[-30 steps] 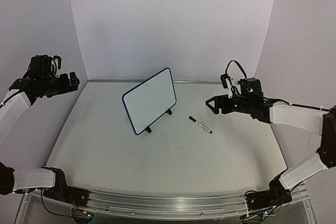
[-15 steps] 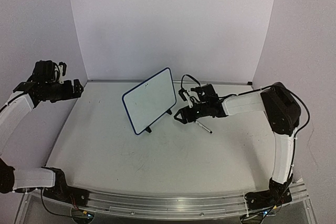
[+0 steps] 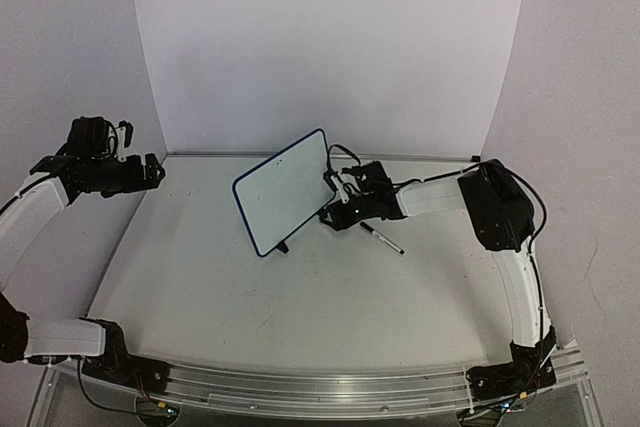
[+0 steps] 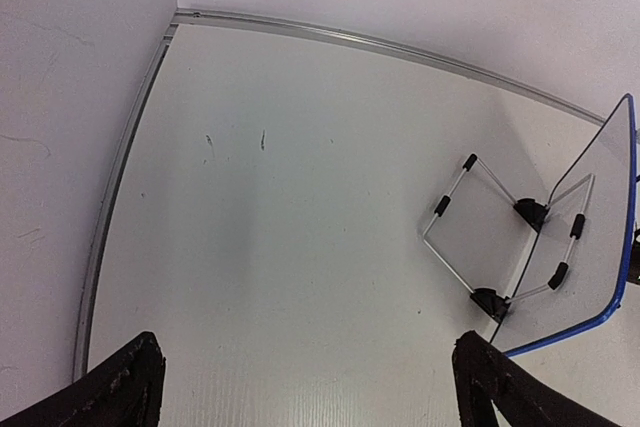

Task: Write a sentence on the whiteboard
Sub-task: Pick up the whiteboard stand from the center of the board.

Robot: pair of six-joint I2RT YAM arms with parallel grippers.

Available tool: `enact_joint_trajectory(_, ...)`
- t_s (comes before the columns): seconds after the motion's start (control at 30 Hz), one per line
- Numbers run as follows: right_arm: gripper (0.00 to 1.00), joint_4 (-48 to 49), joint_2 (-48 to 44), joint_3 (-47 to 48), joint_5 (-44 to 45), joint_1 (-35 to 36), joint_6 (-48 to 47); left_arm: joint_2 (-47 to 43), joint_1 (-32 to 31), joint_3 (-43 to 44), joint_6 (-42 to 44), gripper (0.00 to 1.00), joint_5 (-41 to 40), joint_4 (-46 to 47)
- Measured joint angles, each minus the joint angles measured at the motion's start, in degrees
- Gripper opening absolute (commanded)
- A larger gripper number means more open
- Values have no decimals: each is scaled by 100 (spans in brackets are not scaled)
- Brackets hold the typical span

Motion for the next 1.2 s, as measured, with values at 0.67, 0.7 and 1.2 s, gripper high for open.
enact_joint_trajectory(0.67, 26, -697, 515, 1013, 153, 108, -61, 4, 0, 0, -4, 100, 137, 1)
enact_joint_trajectory(0.7, 23, -722, 516, 1019, 156, 108, -55, 4, 0, 0, -6, 99, 143, 1)
enact_joint_trajectory(1.2, 13, -912, 516, 1098, 268, 155, -216, 4, 0, 0, -39, 99, 209, 1)
